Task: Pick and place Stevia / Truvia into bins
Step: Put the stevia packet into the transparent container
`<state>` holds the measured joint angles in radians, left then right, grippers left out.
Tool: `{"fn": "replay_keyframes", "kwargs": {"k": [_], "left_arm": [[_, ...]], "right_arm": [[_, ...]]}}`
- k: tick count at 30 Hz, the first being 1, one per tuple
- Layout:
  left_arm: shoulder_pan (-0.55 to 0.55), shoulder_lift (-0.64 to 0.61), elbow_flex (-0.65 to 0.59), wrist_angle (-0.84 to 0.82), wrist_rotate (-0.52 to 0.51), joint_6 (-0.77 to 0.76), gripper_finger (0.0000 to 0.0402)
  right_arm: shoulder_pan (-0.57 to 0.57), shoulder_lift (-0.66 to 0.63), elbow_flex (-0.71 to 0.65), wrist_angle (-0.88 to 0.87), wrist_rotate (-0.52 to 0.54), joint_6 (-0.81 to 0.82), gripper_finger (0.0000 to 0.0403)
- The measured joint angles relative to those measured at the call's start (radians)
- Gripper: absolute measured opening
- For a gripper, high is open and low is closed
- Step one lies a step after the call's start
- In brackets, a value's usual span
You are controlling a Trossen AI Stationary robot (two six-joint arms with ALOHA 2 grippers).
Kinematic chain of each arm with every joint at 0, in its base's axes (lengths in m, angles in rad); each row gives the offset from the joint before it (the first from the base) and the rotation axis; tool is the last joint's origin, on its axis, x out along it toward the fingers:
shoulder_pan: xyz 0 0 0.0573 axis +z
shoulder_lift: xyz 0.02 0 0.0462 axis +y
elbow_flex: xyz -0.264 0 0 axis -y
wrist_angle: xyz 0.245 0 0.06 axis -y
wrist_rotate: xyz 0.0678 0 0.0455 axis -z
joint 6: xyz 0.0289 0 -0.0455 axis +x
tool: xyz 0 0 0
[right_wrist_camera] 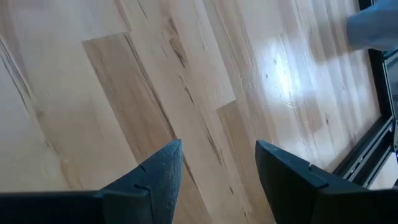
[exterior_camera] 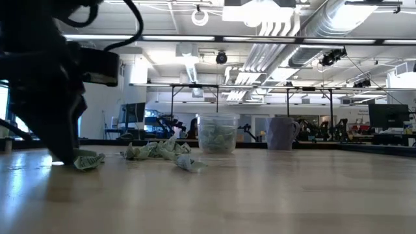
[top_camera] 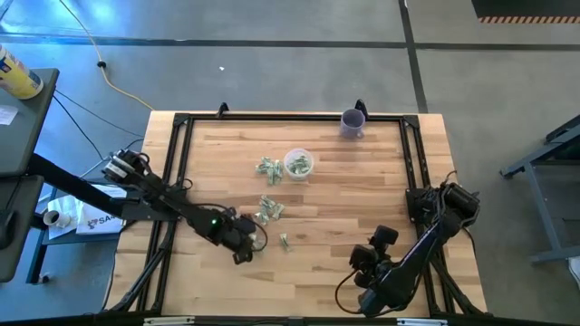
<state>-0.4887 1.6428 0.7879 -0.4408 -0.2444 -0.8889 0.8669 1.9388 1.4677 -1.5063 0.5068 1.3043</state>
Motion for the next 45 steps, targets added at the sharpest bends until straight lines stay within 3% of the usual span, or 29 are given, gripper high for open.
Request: {"fn": "replay_keyframes", "kwargs": {"k": [4, 6, 10, 12, 16, 19, 21, 25, 29, 32, 35, 39, 45], "left_arm": [[0.050, 0.001, 0.001, 0.004, 0.009, 0.072, 0.0050], [0.079, -0.003, 0.022, -0.027, 0.027, 0.107, 0.0023], [0.140, -0.024, 0.118, -0.166, -0.005, 0.216, 0.0040], [0.178, -0.050, 0.202, -0.163, -0.029, 0.307, 0.0047], [0.289, -0.051, 0.360, -0.201, -0.086, 0.567, 0.0022], [0.428, -0.054, 0.442, -0.117, -0.135, 0.757, 0.0022], [0.548, -0.048, 0.458, -0.060, -0.081, 0.837, 0.0027], [0.748, -0.017, 0.459, 0.057, 0.145, 0.885, 0.0029], [0.826, 0.054, 0.460, 0.114, 0.340, 0.884, 0.0024], [0.831, 0.124, 0.460, 0.147, 0.356, 0.879, 0.0048], [0.828, 0.173, 0.469, 0.129, 0.316, 0.831, 0.0109], [0.817, 0.165, 0.540, -0.039, 0.346, 0.746, 0.0191], [0.738, 0.052, 0.665, -0.399, 0.556, 0.701, 0.0260]], "right_arm": [[0.000, 0.000, 0.000, -0.001, -0.008, 0.009, 0.0195], [0.000, -0.002, 0.000, -0.001, -0.013, 0.032, 0.0194], [0.000, -0.010, 0.001, -0.013, -0.022, 0.096, 0.0187], [0.000, -0.009, 0.001, -0.013, -0.033, 0.118, 0.0182], [-0.007, -0.009, -0.020, -0.001, -0.053, 0.159, 0.0171], [-0.016, -0.009, -0.062, 0.037, -0.082, 0.182, 0.0163], [-0.021, -0.009, -0.087, 0.080, -0.098, 0.195, 0.0158], [-0.032, -0.009, -0.134, 0.167, -0.106, 0.199, 0.0152], [-0.059, -0.009, -0.174, 0.235, -0.114, 0.200, 0.0153], [-0.080, -0.009, -0.197, 0.272, -0.114, 0.197, 0.0153], [-0.098, -0.009, -0.200, 0.289, -0.113, 0.183, 0.0153], [-0.104, -0.009, -0.174, 0.293, -0.062, 0.151, 0.0154], [-0.145, -0.009, -0.175, 0.439, 0.082, -0.013, 0.0154]]}}
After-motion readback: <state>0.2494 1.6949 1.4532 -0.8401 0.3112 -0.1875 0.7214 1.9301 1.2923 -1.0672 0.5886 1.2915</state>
